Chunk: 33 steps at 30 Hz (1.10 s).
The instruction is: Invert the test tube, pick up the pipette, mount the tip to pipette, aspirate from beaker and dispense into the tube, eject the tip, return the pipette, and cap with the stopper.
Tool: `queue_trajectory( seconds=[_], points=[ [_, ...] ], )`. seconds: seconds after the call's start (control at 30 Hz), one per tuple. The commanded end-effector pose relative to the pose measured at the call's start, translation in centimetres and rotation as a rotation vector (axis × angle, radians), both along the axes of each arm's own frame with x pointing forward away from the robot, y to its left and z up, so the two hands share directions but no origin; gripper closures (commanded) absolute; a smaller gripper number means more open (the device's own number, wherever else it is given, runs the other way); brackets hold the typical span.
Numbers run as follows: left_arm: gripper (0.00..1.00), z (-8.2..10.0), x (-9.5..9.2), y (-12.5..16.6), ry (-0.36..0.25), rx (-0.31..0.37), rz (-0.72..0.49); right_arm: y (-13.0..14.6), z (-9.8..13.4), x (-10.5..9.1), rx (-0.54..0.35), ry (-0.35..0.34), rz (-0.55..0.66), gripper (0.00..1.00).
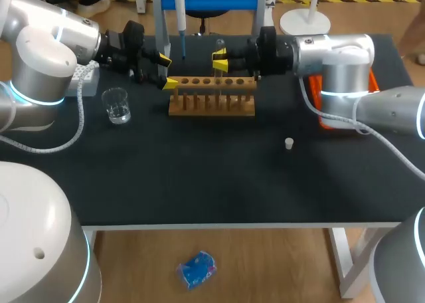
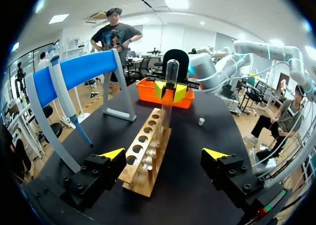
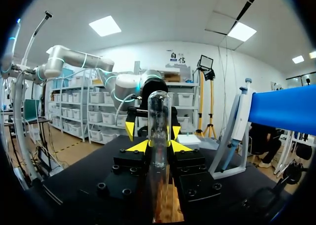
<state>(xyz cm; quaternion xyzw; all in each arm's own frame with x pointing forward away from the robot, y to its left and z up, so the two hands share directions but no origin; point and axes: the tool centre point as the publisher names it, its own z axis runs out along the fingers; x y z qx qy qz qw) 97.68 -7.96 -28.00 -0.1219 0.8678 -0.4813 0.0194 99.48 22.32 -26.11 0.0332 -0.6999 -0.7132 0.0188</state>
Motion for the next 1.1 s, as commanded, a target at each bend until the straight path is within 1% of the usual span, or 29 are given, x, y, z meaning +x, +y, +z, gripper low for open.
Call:
queue_trajectory(
  seconds=[0.03, 0.5, 0.87, 1.0, 1.1],
  points=[
    [0.00, 0.1, 0.0, 0.1, 0.003, 0.001, -0.003, -0.1, 0.5, -0.4, -0.005, -0.003, -0.004, 1.00],
    [0.00, 0.1, 0.0, 0.1, 0.003, 0.001, -0.003, -0.2, 2.5, -0.5, 0.005, -0.035, 0.008, 1.00],
    [0.00, 0.1, 0.0, 0.1, 0.003, 0.001, -0.003, -0.9, 4.9, -0.9, 0.006, -0.062, 0.015, 1.00],
    [0.00, 0.1, 0.0, 0.1, 0.003, 0.001, -0.003, -1.2, 5.4, -1.5, -0.002, -0.049, 0.016, 1.00],
    [0.00, 0.1, 0.0, 0.1, 0.003, 0.001, -0.003, -1.1, 5.4, -2.1, -0.018, -0.004, 0.020, 1.00]
  ],
)
